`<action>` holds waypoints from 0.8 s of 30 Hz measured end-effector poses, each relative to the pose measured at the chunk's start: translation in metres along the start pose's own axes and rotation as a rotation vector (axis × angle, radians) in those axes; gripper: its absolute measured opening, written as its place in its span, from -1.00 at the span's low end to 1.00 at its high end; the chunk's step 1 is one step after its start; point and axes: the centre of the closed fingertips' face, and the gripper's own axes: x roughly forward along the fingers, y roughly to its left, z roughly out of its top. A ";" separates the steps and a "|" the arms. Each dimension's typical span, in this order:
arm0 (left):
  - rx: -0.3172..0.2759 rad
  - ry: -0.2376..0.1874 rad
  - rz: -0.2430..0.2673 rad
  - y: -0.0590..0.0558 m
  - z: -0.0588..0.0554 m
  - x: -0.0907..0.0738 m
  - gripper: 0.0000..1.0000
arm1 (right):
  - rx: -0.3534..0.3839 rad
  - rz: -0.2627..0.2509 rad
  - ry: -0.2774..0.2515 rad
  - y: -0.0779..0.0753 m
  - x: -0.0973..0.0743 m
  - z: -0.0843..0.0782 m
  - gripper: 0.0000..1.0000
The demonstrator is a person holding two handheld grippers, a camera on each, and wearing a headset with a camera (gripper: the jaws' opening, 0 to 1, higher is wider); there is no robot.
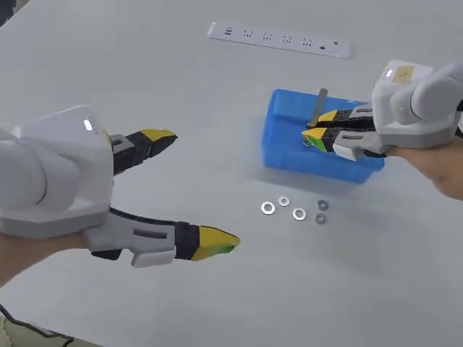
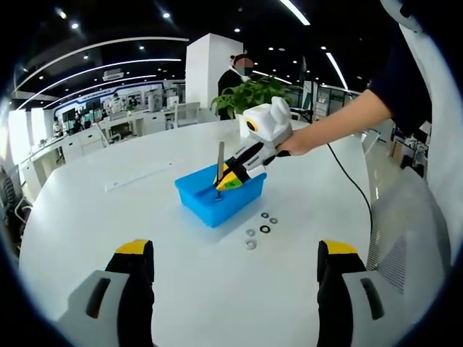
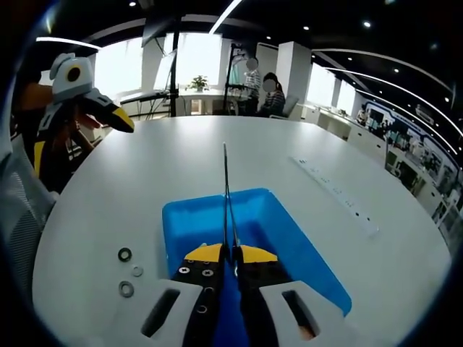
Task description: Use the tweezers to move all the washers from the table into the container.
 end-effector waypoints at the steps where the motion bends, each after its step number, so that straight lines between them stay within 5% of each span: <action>1: -0.002 -0.002 0.002 0.001 0.001 0.000 0.98 | -0.014 -0.005 -0.002 0.001 -0.001 0.002 -0.85; 7: 0.005 -0.035 -0.001 0.010 0.018 0.014 0.91 | -0.037 -0.016 -0.004 -0.001 -0.006 0.008 -0.86; 9: 0.064 -0.053 0.034 0.021 0.029 0.021 0.77 | -0.037 -0.019 -0.010 -0.002 -0.009 0.011 -0.86; 12: 0.021 -0.105 0.008 0.023 0.046 0.033 0.74 | -0.052 -0.018 -0.009 -0.001 -0.013 0.013 -0.86; 15: 0.040 -0.119 -0.008 0.029 0.055 0.047 0.70 | -0.062 -0.012 -0.007 0.001 -0.016 0.015 -0.86; 18: 0.107 -0.118 -0.008 0.035 0.066 0.062 0.62 | -0.082 -0.002 -0.008 0.005 -0.020 0.017 -0.86; 24: 0.199 -0.118 -0.086 0.029 0.088 0.089 0.42 | -0.173 0.027 0.025 0.016 -0.021 0.015 -0.86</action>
